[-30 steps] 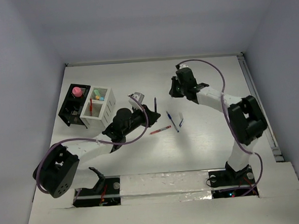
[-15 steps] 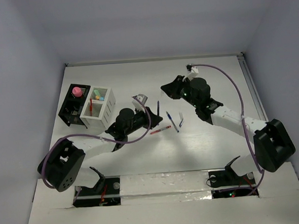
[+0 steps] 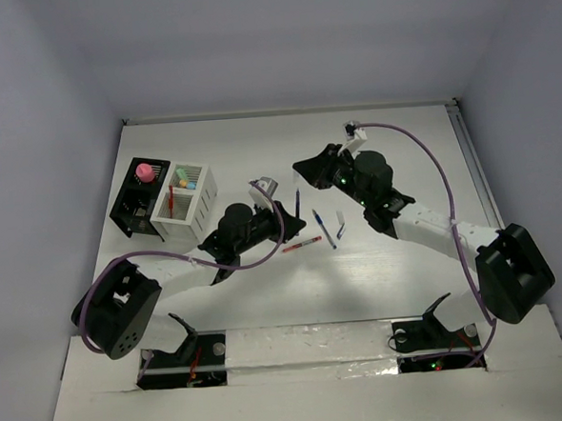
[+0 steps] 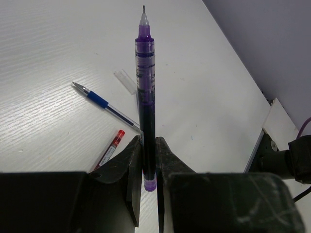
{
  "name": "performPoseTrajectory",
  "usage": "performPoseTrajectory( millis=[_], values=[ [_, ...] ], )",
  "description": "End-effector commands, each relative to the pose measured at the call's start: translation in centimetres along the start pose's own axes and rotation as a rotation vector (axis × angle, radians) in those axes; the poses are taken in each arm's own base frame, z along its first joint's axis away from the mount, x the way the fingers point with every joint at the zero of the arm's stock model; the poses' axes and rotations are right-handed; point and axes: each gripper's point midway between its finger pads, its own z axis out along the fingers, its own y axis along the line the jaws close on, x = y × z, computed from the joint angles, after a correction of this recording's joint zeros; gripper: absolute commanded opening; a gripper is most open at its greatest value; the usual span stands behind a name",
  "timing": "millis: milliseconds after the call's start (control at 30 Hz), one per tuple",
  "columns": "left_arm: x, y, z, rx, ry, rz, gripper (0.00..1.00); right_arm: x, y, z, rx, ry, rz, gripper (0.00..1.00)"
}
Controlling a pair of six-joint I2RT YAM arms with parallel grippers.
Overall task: Sort the stationery into containers
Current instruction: Close the pen cap on the pen.
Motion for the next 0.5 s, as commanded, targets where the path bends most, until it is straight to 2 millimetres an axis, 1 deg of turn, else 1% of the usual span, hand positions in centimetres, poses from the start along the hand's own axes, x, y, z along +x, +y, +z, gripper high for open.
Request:
performPoseTrajectory(
  millis=[0,300,467],
  values=[
    [-2.5,-1.3,0.2,0.041,-0.070,0.027,0.00,-0.5,1.0,0.1,-0.036,-0.043,-0.016,0.00],
    [-2.9,-1.2,0.0,0.032,-0.086,0.032,0.00,0.0,0.0,0.1,-0.004,-0.035,-0.030,0.00],
    [-2.9,-1.2,-0.1,0.031,-0.086,0.032,0.00,0.2,-0.1,0.1,-0.004,-0.033,-0.033,0.00]
  ],
)
